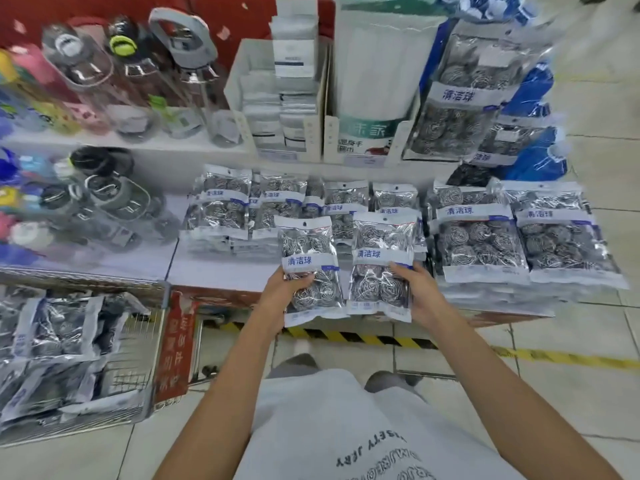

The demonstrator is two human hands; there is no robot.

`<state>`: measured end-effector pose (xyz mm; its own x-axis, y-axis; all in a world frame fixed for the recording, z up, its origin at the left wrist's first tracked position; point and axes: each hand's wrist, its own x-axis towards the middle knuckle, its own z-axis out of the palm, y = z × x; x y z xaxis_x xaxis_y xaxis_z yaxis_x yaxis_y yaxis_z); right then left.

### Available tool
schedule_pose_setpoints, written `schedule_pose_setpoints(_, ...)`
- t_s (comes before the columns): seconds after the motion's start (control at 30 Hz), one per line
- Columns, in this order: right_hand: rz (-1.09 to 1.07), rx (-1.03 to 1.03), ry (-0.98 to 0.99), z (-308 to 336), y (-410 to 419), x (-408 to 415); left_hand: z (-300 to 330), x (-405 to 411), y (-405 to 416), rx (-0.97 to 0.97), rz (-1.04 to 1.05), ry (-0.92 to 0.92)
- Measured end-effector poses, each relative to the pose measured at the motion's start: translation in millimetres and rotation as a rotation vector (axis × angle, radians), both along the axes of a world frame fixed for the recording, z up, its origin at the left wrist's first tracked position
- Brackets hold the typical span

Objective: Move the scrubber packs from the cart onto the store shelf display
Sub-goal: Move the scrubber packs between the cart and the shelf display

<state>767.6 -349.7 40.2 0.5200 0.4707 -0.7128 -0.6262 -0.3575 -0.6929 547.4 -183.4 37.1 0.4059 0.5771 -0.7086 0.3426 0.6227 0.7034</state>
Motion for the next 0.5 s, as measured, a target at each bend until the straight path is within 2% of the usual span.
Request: schedule_pose_setpoints(0.5, -0.040, -0.125, -0.048, -28.6, 101.6, 104.8, -31.9, 127.3, 112.0, 0.004, -0.141, 0.070)
